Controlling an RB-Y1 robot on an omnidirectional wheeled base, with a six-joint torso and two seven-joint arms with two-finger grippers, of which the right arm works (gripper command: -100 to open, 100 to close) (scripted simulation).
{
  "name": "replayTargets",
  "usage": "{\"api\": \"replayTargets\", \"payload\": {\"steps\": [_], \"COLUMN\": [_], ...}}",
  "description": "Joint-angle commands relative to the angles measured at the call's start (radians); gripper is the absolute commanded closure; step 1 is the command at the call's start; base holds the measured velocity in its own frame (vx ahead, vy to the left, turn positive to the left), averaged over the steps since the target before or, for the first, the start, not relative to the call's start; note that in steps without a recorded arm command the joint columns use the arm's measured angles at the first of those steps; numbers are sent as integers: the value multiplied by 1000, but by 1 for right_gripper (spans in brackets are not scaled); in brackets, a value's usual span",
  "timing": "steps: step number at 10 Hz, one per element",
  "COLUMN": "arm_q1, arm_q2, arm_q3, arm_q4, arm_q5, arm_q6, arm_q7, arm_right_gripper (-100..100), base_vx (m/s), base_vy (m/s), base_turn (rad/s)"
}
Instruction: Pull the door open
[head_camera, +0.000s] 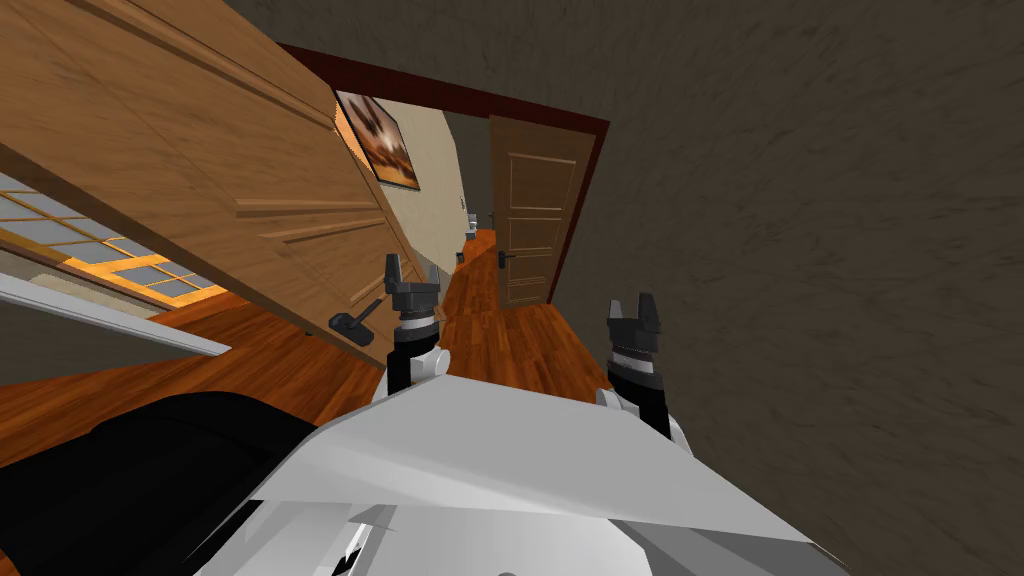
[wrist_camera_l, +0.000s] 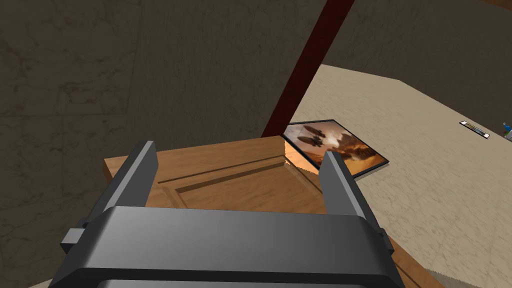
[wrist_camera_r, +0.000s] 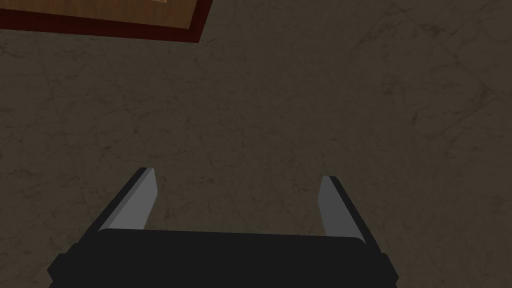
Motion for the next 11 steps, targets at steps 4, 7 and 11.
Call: {"api": "replayTargets", "payload": {"steps": [4,7,11], "arm_q1": [-54,-97,-149], "arm_q2": [-28,-47,-68], "arm_q3": [-4,-8,-12], "arm_q4": [96,172,265], "arm_q5": [-10,-17,-26], "arm_q6": [14,26,40], "arm_q7": [-12,-21,-33], "arm_right_gripper": [-100,-100,-100], "base_vx": [138,147,136], "base_vy": [49,50,49], "base_turn": [81,89,92]}}
